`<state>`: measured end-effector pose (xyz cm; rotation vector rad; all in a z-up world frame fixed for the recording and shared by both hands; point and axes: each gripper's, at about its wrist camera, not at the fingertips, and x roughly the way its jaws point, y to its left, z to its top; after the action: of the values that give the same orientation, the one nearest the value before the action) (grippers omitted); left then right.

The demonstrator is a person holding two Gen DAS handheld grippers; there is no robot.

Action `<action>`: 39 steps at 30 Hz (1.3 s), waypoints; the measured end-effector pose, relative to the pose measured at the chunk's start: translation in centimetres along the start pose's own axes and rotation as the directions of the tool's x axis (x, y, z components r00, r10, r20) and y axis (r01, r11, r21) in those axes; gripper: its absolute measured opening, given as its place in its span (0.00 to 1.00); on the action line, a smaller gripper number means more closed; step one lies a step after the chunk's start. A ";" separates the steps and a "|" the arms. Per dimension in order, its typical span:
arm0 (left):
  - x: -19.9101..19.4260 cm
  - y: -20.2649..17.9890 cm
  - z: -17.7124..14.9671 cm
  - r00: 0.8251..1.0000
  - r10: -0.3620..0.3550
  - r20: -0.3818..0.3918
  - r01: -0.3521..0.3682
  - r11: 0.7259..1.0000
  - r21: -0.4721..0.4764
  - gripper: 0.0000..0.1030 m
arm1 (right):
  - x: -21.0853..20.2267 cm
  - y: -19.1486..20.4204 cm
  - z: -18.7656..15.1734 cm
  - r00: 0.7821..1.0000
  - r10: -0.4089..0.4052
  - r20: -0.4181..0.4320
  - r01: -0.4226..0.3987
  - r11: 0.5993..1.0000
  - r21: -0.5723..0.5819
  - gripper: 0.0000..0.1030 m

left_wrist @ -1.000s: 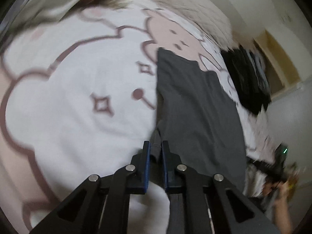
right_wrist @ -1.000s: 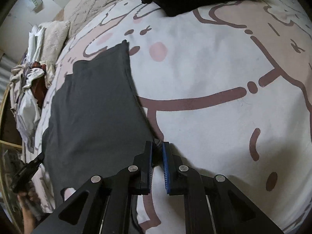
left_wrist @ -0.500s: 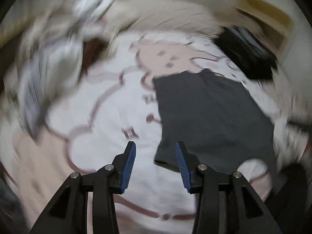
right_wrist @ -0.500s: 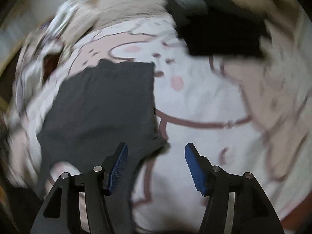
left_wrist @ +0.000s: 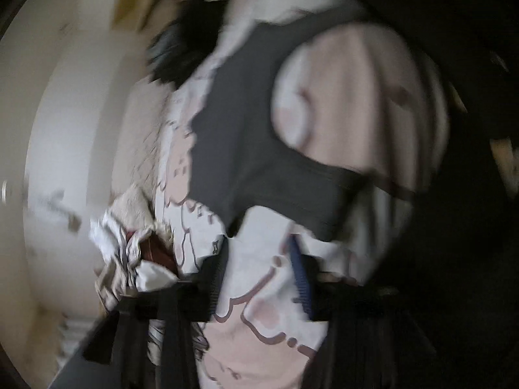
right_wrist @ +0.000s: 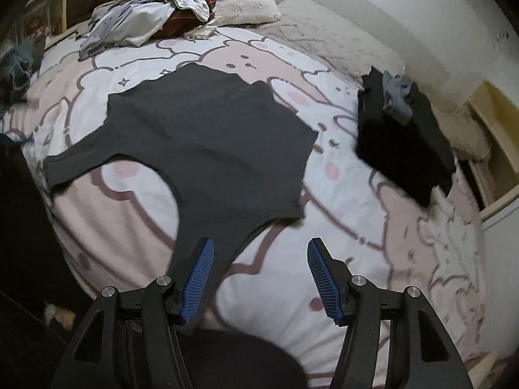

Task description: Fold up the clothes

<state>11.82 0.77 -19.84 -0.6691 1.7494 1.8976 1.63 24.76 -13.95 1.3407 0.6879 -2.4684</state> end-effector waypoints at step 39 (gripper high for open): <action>7.3 10.5 2.1 0.794 -0.566 0.222 0.541 0.491 -0.683 0.10 | -0.4 12.5 -5.8 0.992 -0.115 -0.051 0.063 0.803 -0.593 0.59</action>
<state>-0.59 2.14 -16.26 -1.3617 0.5432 2.0135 11.41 17.06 -19.87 1.1733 1.4272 -1.9904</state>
